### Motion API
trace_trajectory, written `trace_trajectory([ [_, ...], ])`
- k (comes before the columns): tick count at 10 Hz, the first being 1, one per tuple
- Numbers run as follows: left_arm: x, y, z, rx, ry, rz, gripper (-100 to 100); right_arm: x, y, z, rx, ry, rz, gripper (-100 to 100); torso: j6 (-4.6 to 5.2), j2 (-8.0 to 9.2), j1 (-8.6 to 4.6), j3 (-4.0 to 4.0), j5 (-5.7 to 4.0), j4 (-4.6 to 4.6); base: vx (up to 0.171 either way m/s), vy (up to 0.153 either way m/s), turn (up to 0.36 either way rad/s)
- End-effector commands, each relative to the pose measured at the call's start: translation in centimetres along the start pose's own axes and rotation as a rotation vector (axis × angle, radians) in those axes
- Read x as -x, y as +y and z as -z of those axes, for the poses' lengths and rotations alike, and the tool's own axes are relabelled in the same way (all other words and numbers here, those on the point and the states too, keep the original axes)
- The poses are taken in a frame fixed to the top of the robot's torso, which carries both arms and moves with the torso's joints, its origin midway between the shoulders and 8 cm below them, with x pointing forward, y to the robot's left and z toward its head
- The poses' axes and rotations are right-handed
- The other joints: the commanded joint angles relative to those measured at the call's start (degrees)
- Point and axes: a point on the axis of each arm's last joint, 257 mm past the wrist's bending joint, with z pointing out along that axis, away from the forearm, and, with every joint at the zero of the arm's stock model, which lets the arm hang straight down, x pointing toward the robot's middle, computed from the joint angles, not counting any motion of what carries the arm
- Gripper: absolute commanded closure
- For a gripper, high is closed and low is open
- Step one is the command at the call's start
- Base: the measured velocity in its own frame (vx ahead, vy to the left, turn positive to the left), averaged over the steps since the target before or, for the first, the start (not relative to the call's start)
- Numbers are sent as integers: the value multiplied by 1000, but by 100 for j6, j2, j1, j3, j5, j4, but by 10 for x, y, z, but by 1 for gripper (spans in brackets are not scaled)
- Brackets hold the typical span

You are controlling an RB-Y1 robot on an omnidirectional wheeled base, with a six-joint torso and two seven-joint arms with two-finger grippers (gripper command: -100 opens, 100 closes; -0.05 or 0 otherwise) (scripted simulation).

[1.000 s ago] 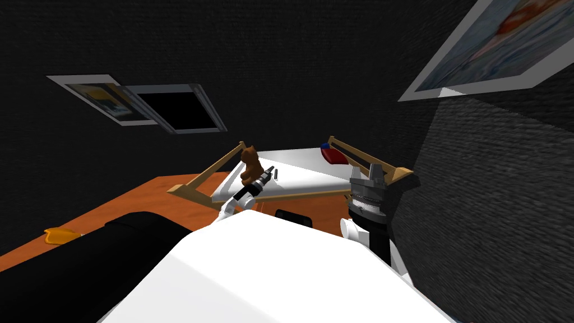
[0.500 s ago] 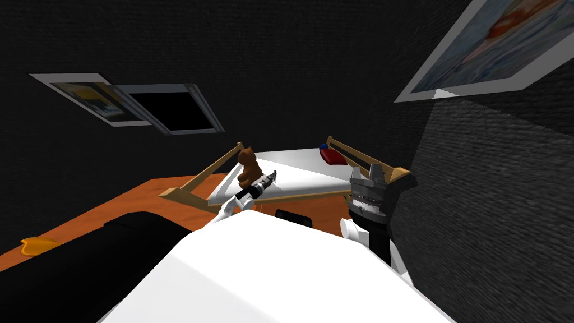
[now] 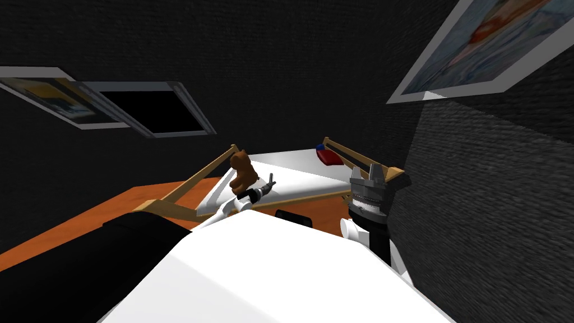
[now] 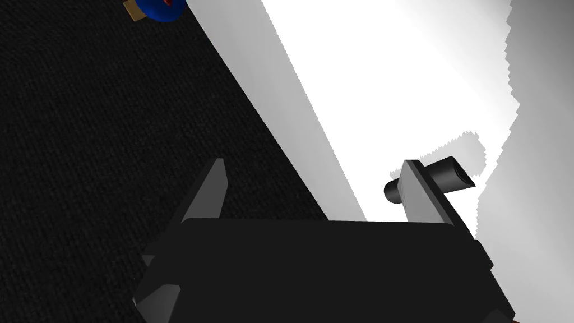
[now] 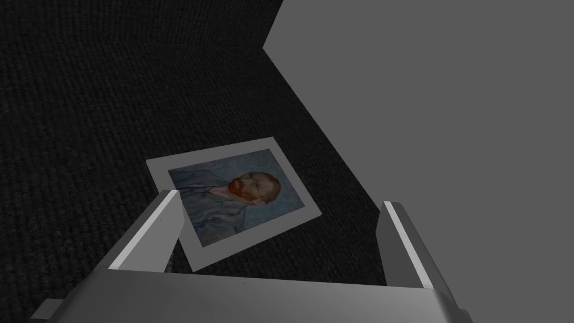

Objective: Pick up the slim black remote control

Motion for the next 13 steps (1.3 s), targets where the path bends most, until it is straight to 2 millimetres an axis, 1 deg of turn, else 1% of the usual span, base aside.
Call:
trace_trajectory([
  [1,-12,34,2,86,54,-19,-100,0,0,0,0,0,0,0,0,0,0,0,0,0,84,-2,-92],
  [2,-21,60,7,154,97,-28,-100,0,0,0,0,0,0,0,2,8,-2,5,0,2,115,-18,-214],
  [3,-26,88,16,226,136,-46,-100,0,0,0,0,0,0,0,4,2,-6,2,-1,1,156,6,-256],
  [4,-27,89,17,229,139,-49,-100,0,0,0,0,0,0,0,4,-11,0,-6,0,-2,134,11,-89],
  [5,-32,117,27,300,178,-64,-100,0,0,0,0,0,0,0,-1,-7,0,-4,0,-1,126,11,-129],
  [6,-32,117,27,300,178,-64,-100,0,0,0,0,0,0,0,2,-5,0,-3,0,-1,98,16,-78],
  [7,-35,143,40,370,216,-80,-100,0,0,0,0,0,0,0,-1,4,0,2,0,1,101,-10,-176],
  [8,-35,143,40,370,216,-80,-100,0,0,0,0,0,0,0,2,6,-8,4,-1,2,77,7,-91],
  [10,-38,192,70,504,281,-108,-100,0,0,0,0,0,0,0,2,7,1,5,0,2,129,18,-194],
  [11,-38,192,70,506,282,-109,-100,0,0,0,0,0,0,0,1,-8,1,-4,-1,-1,115,19,-87],
  [13,-35,233,104,628,338,-134,-100,0,0,0,0,0,0,0,2,4,-4,2,-1,1,119,18,-229],
])
